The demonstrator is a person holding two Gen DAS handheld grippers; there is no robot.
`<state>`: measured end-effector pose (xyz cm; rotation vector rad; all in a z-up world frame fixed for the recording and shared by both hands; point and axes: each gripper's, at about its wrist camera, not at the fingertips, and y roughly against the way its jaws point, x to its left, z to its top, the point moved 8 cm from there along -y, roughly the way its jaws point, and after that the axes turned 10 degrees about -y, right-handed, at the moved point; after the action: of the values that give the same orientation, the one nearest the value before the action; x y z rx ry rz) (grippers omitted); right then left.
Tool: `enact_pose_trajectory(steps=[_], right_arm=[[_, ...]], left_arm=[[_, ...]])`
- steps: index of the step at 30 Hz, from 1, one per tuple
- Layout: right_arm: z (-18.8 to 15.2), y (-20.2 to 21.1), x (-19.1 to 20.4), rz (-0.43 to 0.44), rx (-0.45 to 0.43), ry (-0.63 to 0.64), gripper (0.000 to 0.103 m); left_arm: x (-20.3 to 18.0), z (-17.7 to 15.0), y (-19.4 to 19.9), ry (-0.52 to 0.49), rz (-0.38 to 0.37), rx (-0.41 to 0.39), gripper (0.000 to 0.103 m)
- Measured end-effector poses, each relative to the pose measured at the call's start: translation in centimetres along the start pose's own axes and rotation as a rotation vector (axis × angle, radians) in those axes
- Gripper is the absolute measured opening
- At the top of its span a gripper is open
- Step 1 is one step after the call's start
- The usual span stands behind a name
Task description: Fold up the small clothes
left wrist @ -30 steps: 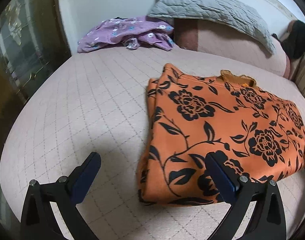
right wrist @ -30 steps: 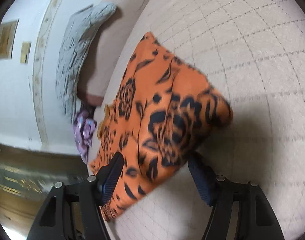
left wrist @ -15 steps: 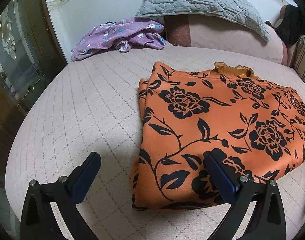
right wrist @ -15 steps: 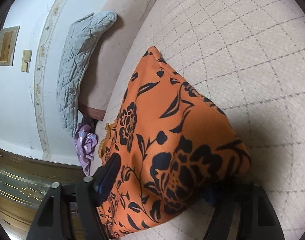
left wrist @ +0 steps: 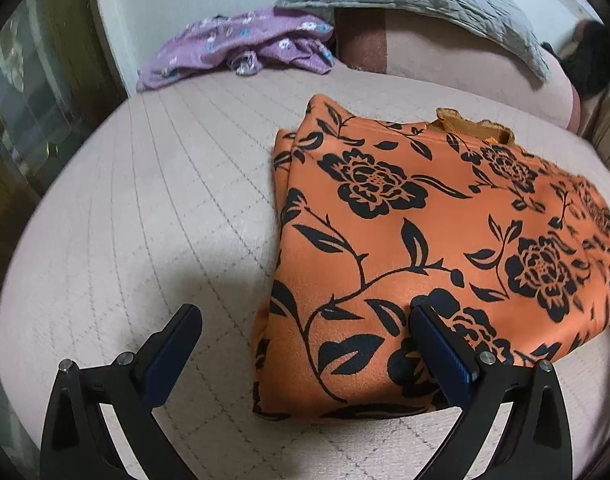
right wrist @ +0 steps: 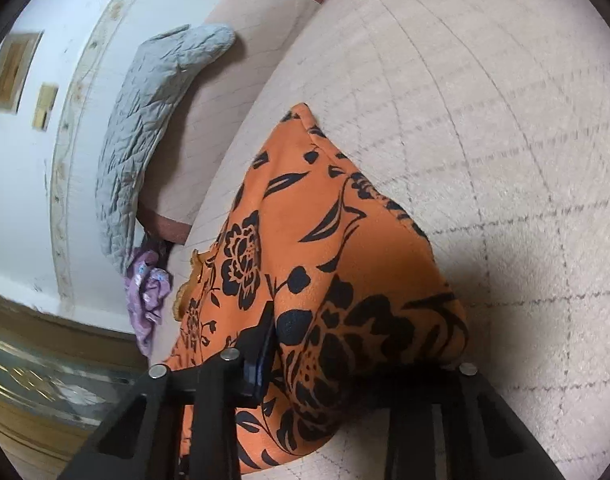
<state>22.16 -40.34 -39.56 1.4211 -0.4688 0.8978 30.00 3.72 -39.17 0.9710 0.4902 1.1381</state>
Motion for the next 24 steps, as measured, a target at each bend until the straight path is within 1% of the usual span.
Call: enact_pose_trajectory(steps=[2, 6, 7, 10, 11, 16, 18, 19, 20, 22, 23, 24], right_arm=[[-0.6, 1.1, 2.3, 0.003, -0.05, 0.098, 0.027], [-3.1, 2.8, 7.9, 0.032, -0.1, 0.303, 0.023], [-4.6, 3.1, 10.0, 0.04, -0.107, 0.386, 0.023], [-8.5, 3.0, 14.4, 0.061, -0.115, 0.562, 0.023], [-10.1, 2.7, 15.9, 0.073, -0.104, 0.613, 0.023], [-17.4, 0.3, 21.6, 0.13, -0.016, 0.746, 0.023], [-20.0, -1.2, 22.6, 0.125, 0.031, 0.768, 0.023], [-21.6, -2.5, 22.7, 0.116, 0.072, 0.779, 0.023], [-23.4, -4.1, 22.5, 0.095, 0.132, 0.786, 0.023], [-26.6, -7.5, 21.0, 0.049, 0.273, 0.768, 0.028], [-27.5, -8.8, 20.1, 0.018, 0.318, 0.764, 0.032], [-28.0, -9.7, 19.3, -0.001, 0.337, 0.765, 0.034]], left_arm=[[0.7, 0.1, 0.1, 0.031, -0.001, 0.002, 0.103], [2.9, 0.7, 0.8, 0.099, 0.027, -0.023, 0.103], [3.5, 0.8, 0.9, 0.121, 0.031, -0.027, 0.103], [5.6, 0.8, 1.3, 0.188, 0.036, -0.034, 0.103], [6.3, 0.8, 1.4, 0.208, 0.044, -0.036, 0.103], [10.7, 0.2, 2.4, 0.291, 0.112, -0.05, 0.103], [12.8, -0.4, 2.9, 0.337, 0.135, -0.051, 0.103], [13.6, -0.7, 2.9, 0.365, 0.134, -0.05, 0.103], [14.6, -1.2, 3.0, 0.412, 0.126, -0.046, 0.103], [15.5, -1.8, 2.8, 0.47, 0.097, -0.039, 0.103], [15.9, -2.2, 2.6, 0.497, 0.071, -0.028, 0.103], [16.0, -2.4, 2.4, 0.509, 0.054, -0.017, 0.103]])
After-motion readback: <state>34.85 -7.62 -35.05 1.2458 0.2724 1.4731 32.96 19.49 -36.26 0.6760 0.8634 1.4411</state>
